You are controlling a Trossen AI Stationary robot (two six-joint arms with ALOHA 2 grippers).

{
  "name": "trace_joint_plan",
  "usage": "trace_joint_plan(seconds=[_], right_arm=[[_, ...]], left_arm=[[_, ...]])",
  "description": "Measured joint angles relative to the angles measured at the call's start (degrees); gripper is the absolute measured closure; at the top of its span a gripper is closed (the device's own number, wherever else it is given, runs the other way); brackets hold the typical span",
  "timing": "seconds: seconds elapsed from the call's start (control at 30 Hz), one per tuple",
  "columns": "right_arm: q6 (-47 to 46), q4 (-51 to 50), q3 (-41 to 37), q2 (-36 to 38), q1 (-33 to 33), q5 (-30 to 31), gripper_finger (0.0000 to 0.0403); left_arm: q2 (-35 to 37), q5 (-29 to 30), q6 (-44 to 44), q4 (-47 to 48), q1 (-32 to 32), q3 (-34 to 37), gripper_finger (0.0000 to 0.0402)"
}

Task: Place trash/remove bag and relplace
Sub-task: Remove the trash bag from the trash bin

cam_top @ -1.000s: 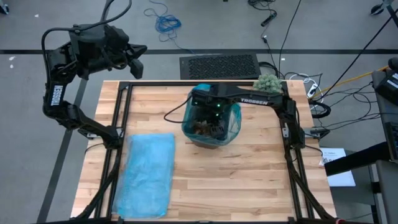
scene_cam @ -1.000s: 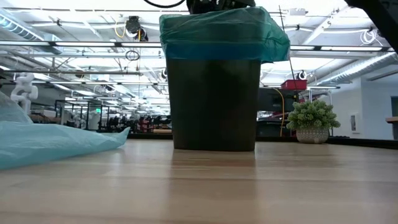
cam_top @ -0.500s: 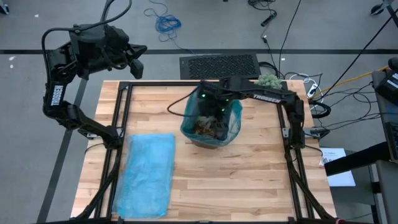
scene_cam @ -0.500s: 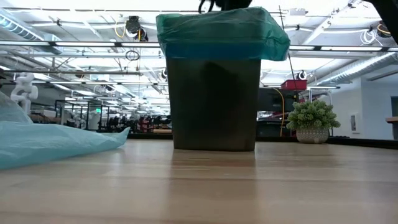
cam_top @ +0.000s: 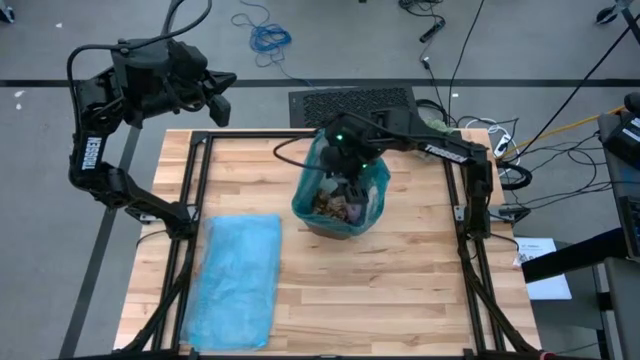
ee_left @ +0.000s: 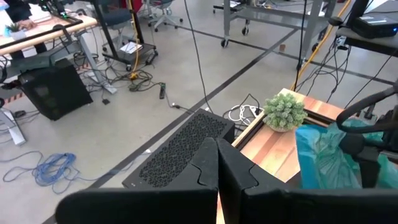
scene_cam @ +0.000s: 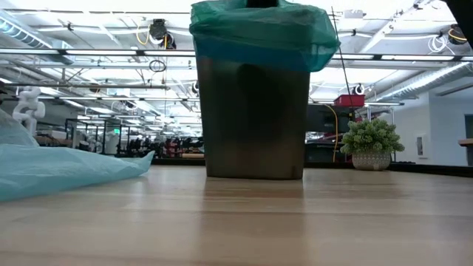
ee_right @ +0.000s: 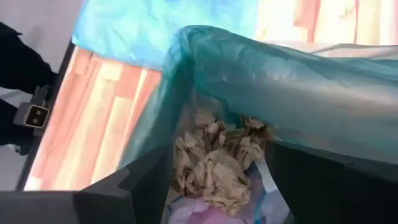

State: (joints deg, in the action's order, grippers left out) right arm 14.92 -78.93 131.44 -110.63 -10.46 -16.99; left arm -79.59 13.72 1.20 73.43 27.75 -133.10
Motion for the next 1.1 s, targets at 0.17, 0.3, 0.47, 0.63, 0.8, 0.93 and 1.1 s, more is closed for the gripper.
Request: trace_joint_plan(seconds=[0.17,0.3,0.47,0.63,0.8,0.93,1.1], right_arm=[[4.33,-1.63,-0.02,-1.14,0.02,1.81,0.0156],[6.71,-1.74,-0.02,-1.12,0.81,-0.54,0.0156],[-1.95,0.38,-0.02,-1.12,-1.28,-16.18,0.0156],[-12.18,1.83,-0.02,-1.12,-4.3,-32.72,0.0156],[-20.84,5.22,-0.02,-1.12,-6.6,-47.72,0.0156],[-26.23,10.0,-0.02,-1.12,-7.61,-55.31,0.0156],[-27.49,9.36,-0.02,-0.33,-7.54,-54.91,0.0156]], left_arm=[[0.0,0.14,3.39,0.0,0.0,0.0,0.0401],[0.0,1.0,5.63,0.13,-0.01,0.0,0.0401],[0.0,1.09,7.51,1.09,-0.02,0.0,0.0401],[0.0,0.46,7.55,1.04,0.0,0.0,0.0401],[0.0,0.24,7.56,0.74,0.0,0.0,0.0401],[0.0,-0.03,7.58,0.74,-0.01,-0.02,0.0401],[-0.49,-0.61,13.1,1.95,-0.02,-0.04,0.0401]])
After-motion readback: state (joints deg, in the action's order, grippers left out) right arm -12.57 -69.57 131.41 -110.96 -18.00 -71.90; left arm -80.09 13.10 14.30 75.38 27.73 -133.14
